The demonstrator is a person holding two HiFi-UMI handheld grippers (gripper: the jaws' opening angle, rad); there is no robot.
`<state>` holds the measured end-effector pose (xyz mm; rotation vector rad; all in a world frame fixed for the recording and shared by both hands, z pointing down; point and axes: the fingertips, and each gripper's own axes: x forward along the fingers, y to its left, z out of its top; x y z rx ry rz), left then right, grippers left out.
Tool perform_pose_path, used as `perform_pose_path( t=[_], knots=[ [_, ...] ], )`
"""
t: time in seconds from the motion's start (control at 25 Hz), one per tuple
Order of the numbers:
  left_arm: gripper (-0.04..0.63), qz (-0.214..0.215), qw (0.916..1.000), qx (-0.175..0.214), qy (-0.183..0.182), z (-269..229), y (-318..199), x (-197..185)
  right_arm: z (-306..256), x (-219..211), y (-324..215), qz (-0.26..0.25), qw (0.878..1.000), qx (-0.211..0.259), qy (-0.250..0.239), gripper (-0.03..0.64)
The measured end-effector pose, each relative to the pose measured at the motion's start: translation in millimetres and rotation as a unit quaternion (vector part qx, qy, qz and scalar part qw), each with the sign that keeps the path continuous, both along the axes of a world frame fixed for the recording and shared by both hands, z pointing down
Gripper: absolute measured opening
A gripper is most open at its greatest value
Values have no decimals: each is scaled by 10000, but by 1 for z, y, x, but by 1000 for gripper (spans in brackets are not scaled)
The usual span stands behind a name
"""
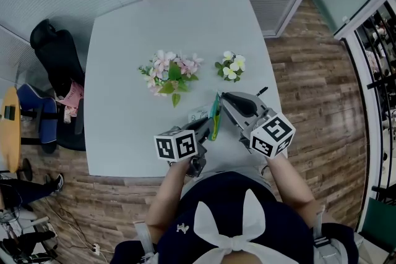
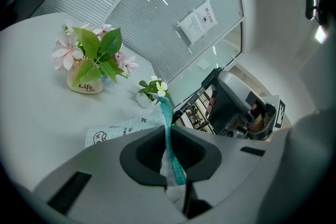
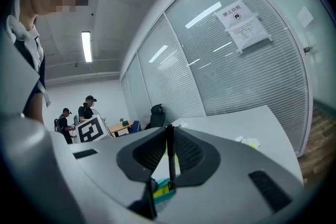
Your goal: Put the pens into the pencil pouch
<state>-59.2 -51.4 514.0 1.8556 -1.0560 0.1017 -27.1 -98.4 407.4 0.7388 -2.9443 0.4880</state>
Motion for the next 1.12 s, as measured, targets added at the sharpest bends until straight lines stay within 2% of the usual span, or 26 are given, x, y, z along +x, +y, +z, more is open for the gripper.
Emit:
perform_pose_path(
  t=[1.12],
  knots=[
    [49, 10, 10000, -48, 18, 1, -1, -2, 59, -6, 20, -247, 9964, -469, 657, 51]
  ],
)
